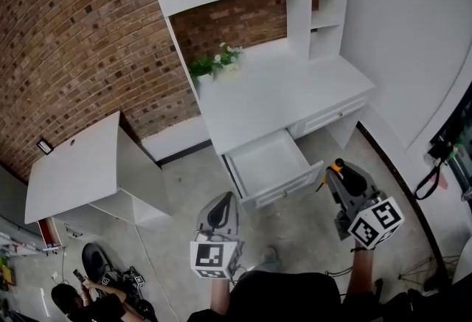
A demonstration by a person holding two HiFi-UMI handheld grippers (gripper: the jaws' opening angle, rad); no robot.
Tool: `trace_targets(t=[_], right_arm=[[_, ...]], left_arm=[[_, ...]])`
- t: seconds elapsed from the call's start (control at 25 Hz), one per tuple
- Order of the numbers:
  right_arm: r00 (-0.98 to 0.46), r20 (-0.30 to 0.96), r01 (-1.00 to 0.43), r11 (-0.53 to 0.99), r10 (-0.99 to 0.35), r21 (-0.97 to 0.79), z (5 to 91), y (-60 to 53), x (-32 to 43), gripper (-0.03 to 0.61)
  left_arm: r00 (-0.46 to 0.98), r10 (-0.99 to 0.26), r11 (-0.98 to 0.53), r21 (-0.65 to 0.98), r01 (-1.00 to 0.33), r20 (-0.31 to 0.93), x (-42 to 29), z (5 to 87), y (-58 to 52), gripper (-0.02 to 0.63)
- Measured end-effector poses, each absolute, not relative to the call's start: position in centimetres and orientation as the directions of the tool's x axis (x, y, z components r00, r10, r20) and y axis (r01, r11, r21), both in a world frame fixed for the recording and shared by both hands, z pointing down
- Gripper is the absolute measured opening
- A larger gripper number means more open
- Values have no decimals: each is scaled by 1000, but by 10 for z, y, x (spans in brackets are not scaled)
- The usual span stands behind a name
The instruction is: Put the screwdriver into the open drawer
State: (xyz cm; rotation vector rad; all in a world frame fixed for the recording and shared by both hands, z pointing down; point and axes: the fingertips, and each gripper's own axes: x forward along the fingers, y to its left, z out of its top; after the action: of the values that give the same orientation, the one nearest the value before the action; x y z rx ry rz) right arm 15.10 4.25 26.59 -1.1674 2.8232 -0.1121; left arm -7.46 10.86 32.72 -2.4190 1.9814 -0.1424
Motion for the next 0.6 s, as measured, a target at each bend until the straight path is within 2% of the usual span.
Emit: trace_targets(t=[0.6], right_arm=[[-669, -11, -737, 664, -743, -126, 284, -26, 121, 115]], left_arm=[[298, -949, -302, -28, -953, 107, -89, 349, 21, 8]])
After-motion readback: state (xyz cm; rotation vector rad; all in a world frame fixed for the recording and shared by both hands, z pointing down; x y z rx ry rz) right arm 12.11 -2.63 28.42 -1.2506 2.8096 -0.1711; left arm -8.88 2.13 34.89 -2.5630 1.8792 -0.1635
